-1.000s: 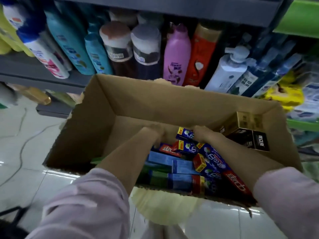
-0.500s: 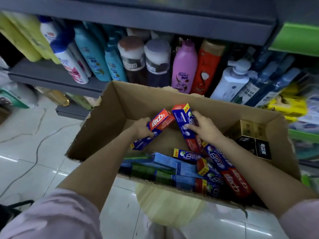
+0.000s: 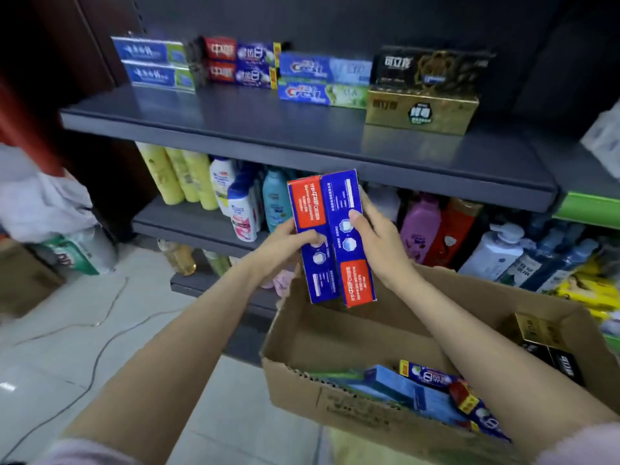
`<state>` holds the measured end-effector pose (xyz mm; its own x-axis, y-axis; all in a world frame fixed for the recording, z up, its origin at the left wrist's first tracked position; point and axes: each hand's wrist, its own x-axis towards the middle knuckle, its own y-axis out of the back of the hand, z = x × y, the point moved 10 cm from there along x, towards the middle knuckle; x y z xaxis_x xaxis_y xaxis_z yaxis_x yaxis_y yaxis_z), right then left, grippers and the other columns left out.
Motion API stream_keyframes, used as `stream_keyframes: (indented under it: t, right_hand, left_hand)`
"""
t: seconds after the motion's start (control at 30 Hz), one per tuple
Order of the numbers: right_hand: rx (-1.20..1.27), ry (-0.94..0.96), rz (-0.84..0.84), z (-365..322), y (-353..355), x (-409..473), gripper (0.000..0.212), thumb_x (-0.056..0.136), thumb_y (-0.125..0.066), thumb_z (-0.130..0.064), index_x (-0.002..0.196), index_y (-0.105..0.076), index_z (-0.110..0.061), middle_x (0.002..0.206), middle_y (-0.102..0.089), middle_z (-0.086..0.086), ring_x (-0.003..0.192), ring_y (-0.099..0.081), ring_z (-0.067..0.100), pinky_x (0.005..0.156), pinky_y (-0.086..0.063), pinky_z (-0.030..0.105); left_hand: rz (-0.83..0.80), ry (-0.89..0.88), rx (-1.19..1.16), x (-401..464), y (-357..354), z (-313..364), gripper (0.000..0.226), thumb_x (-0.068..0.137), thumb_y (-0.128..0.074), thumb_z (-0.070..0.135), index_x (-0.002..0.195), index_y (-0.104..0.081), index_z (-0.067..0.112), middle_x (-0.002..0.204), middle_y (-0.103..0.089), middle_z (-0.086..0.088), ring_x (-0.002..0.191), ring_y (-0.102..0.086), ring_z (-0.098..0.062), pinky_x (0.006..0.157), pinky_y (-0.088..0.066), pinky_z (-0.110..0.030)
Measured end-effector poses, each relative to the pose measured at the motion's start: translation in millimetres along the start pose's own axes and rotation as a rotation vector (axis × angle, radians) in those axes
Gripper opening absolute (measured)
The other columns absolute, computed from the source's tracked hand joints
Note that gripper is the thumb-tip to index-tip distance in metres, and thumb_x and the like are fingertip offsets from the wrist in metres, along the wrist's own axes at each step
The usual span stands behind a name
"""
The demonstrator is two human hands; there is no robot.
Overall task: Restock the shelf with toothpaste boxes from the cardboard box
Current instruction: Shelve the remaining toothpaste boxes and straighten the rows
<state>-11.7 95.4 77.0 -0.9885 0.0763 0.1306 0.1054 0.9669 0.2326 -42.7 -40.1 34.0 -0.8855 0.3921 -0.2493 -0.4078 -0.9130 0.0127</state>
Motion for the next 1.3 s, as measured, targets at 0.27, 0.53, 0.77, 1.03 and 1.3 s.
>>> stream_keyframes:
  t: [0.27,0.53,0.77,1.03,1.3]
  right_hand:
    - [-0.021,0.091,0.143,-94.9,-77.3,59.1,0.038,0.087,-0.064,-0.023,0.121,-0.052,-0.011,0.117,-0.065,0.004,0.093,-0.063,0.007,0.076,-0.051,0.022]
    - [-0.064,0.202,-0.177,-194.7,-159.8,111.7,0.041,0.094,-0.053,-0.013,0.131,-0.038,-0.023,0.119,-0.057,-0.001,0.081,-0.07,0.027,0.063,-0.059,0.026]
    - [0.137,0.03,-0.188,-197.8,-185.5,192.0,0.017,0.088,-0.049,-0.019,0.073,-0.055,-0.014,0.102,-0.058,0.004,0.084,-0.06,0.019,0.066,-0.046,0.03]
    - [-0.306,0.002,-0.163,-176.4,-187.2,275.7,0.118,0.077,-0.074,-0.006,0.146,0.016,-0.038,0.154,-0.023,0.005,0.116,-0.054,0.019,0.097,-0.047,0.039]
    - [-0.779,0.09,-0.074,-195.2,-187.4,340.3,0.069,0.075,-0.075,-0.008,0.137,-0.048,-0.017,0.134,-0.055,0.005,0.103,-0.05,0.009,0.082,-0.041,0.022]
  left_hand:
    - [0.037,-0.171,-0.135,-9.9,122.6,87.0,0.021,0.088,-0.062,0.024,0.107,-0.055,0.016,0.089,-0.073,0.0,0.074,-0.07,-0.014,0.073,-0.053,-0.026]
    - [0.272,-0.348,-0.173,-2.0,229.5,160.6,0.013,0.088,-0.061,0.013,0.098,-0.055,0.016,0.087,-0.067,-0.002,0.072,-0.064,-0.014,0.063,-0.048,-0.024]
    - [0.22,-0.374,-0.112,47.4,260.9,206.7,0.025,0.085,-0.067,0.02,0.105,-0.054,0.015,0.093,-0.069,-0.004,0.08,-0.066,-0.019,0.079,-0.052,-0.033]
    - [0.351,-0.322,0.06,100.0,310.3,226.8,0.049,0.082,-0.071,0.028,0.123,-0.047,0.014,0.115,-0.066,-0.007,0.102,-0.065,-0.024,0.091,-0.05,-0.039]
    - [0.317,-0.352,0.18,147.7,359.2,258.8,0.046,0.086,-0.067,0.028,0.122,-0.045,0.012,0.119,-0.062,-0.008,0.105,-0.061,-0.021,0.082,-0.041,-0.029]
